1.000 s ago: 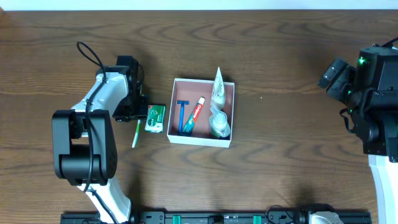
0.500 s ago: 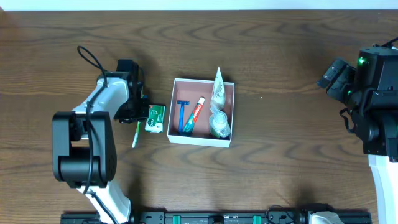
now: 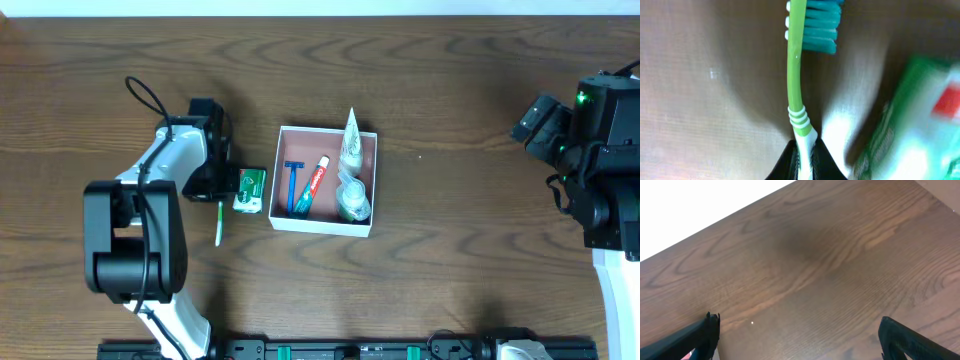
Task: Pack container
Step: 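Carry the toothbrush into the box and release it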
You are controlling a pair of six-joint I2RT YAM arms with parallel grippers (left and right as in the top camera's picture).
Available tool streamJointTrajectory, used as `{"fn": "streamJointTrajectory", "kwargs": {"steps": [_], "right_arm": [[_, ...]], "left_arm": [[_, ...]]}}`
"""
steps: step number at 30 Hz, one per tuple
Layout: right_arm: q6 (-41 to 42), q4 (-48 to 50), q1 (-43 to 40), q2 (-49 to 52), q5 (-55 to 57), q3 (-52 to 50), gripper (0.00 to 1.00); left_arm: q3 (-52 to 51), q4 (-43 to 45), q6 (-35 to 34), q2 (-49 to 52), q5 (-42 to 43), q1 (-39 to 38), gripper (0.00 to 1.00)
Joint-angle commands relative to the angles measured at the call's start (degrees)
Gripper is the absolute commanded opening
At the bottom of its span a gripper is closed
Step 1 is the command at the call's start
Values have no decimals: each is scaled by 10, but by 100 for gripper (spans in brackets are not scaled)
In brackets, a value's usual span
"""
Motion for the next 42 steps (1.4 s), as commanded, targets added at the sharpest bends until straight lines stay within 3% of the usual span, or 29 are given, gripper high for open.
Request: {"fn": "streamJointTrajectory", "kwargs": {"steps": [1,8,13,25,34,42], "right_arm": [[8,-1,-4,0,2,2,99],[8,-1,-4,0,2,2,99],[8,-1,-4,0,2,2,99],[8,0,-4,0,2,2,99],[8,-1,-4,0,2,2,99],[8,-1,-4,0,2,2,99]], "left_arm": [[43,-28,3,-69,-5,-1,6],[74,-38,-11,-221,90,-61,6],[74,4,-37,-263,90,-145,6],[60,74,-102,-163,65,-259,6],[60,74,-124,-63,55,-274,6],[60,74,-140,-46,54,-275,6]]}}
